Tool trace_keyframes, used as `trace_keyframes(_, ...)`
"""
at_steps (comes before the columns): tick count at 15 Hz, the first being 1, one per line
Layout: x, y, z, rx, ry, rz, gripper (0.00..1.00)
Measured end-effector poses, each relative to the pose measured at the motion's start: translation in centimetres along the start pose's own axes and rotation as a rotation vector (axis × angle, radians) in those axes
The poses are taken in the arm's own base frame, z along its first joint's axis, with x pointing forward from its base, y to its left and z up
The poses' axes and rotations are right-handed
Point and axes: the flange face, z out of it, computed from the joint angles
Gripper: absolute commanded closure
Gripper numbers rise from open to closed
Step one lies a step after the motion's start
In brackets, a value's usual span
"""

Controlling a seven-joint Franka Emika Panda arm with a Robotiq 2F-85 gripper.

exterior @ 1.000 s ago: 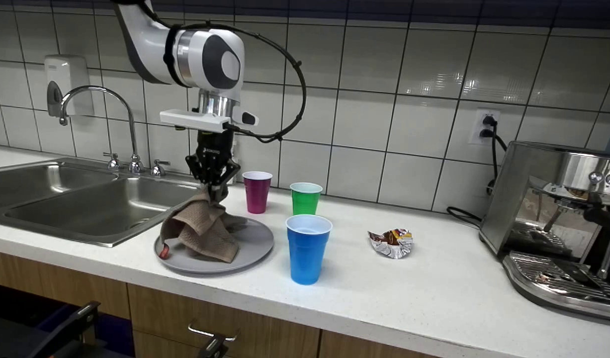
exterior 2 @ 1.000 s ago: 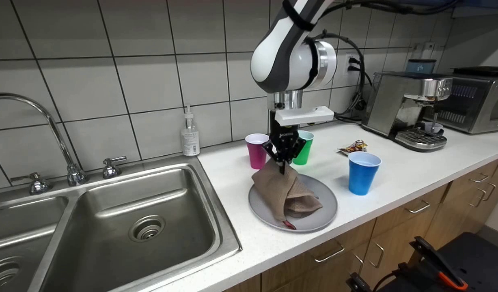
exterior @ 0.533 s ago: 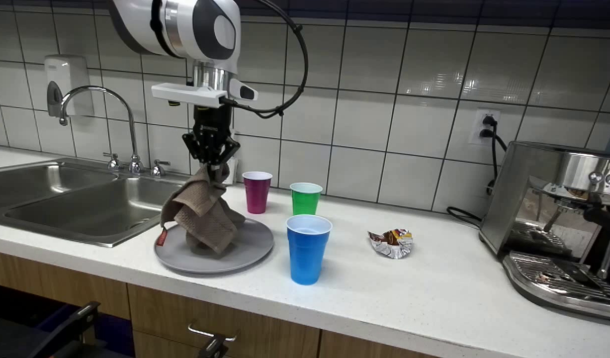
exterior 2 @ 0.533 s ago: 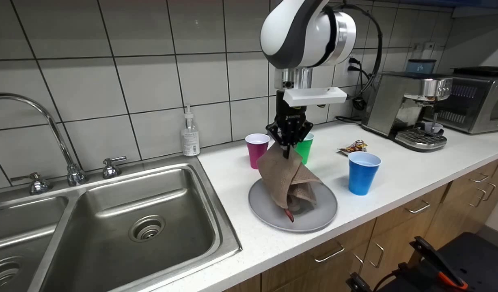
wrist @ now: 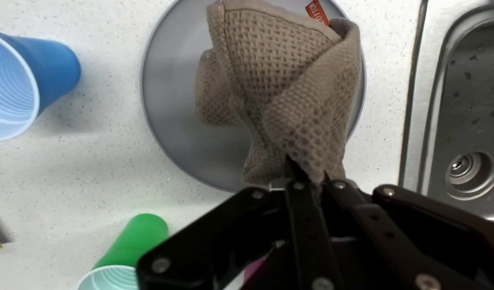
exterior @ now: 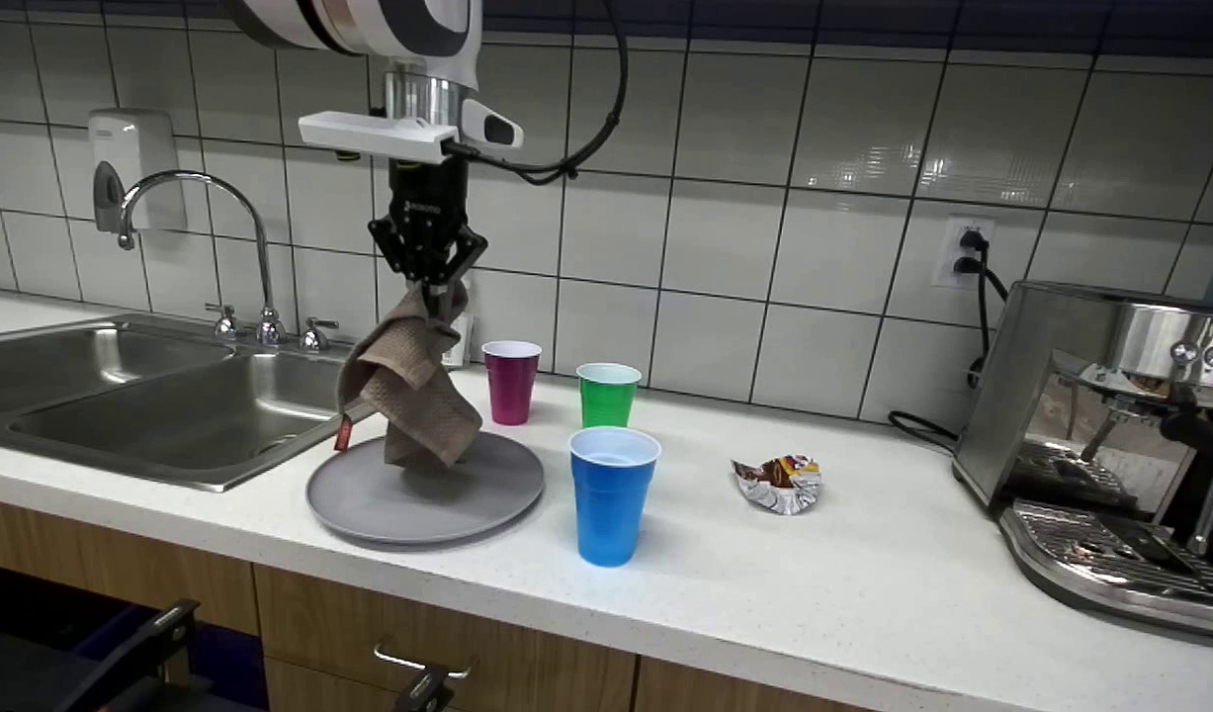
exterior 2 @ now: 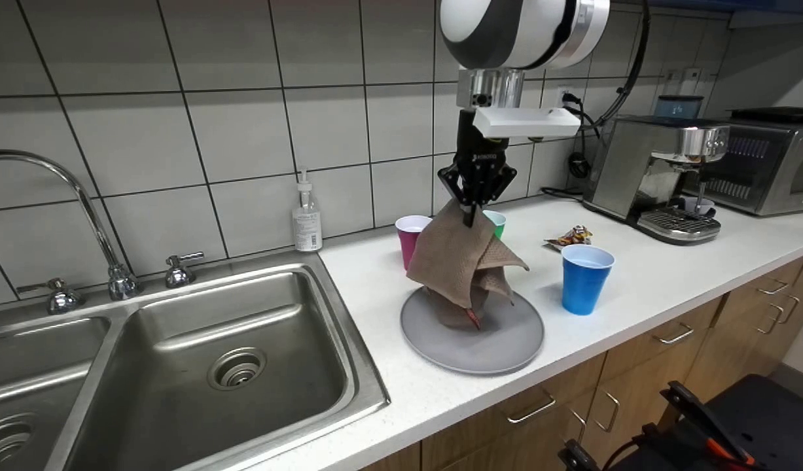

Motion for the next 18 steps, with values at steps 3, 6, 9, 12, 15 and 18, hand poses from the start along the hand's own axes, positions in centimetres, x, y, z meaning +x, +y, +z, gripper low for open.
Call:
trace_keyframes(3, -0.2, 0.5, -1.9, 0.003, 0.039, -0.002, 0.99)
trace_keyframes(6, -0.3, 1.0, -3.8, 0.006, 0.077, -0.004, 0.99)
trace_keyframes(9, -0.5, 1.6, -5.6, 0.009, 0.114, -0.004, 0.99)
trace_keyframes(12, -0.8, 2.1, -7.4, 0.014, 0.150, -0.003, 0.99)
trace_keyframes(15, -1.2, 2.7, -9.1, 0.029, 0.184, 0.000, 0.99)
trace_keyframes(18, -1.8, 3.4, -10.5, 0.040, 0.211, 0.009, 0.99)
